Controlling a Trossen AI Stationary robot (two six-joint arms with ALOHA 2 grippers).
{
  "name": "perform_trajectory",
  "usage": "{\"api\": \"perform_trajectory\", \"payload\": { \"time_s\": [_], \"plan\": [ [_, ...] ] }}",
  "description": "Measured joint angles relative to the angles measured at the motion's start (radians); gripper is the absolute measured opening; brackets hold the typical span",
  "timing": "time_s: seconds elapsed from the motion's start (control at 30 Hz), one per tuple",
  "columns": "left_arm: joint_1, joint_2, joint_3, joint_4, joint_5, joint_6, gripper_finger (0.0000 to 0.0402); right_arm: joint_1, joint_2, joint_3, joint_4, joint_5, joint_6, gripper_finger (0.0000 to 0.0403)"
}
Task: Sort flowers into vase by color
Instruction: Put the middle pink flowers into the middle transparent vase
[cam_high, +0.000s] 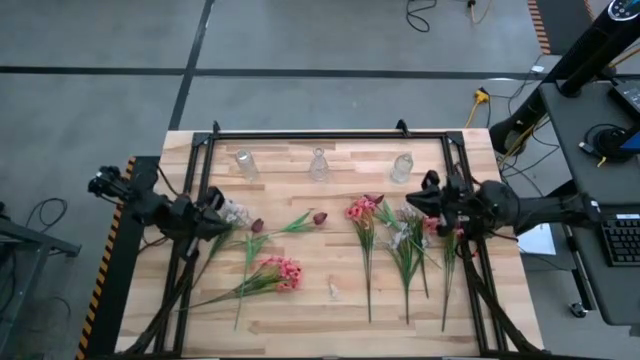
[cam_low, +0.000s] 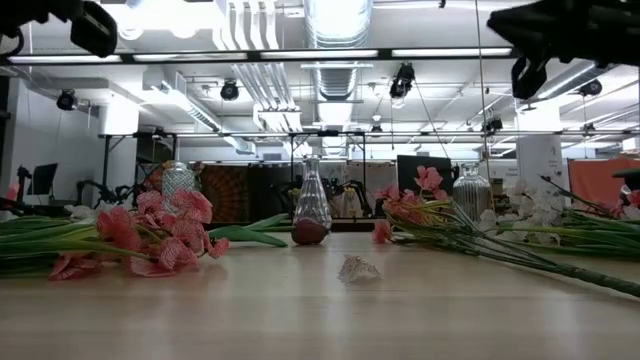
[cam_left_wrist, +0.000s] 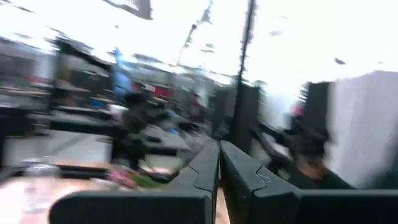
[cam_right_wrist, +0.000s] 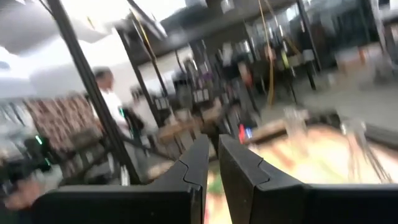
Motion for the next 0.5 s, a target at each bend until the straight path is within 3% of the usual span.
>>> {"api": "perform_trajectory", "payload": {
  "time_s": [0.13, 0.3, 0.5],
  "plan": [
    [0.000, 0.038, 0.000, 0.033, -0.192, 0.060, 0.0000, 0.000, 0.073, 0.112, -0.142, 0.013, 0.003, 0.0031],
    [0.001, 0.085, 0.000, 0.001, -0.407, -0.040, 0.0000, 0.000, 0.156, 0.282, -0.380, 0.036, 0.094, 0.0031],
    [-0.001, 0.140, 0.073, -0.176, -0.252, -0.060, 0.0000, 0.000, 0.287, 0.464, -0.852, 0.112, 0.468, 0.0031]
  ]
}}
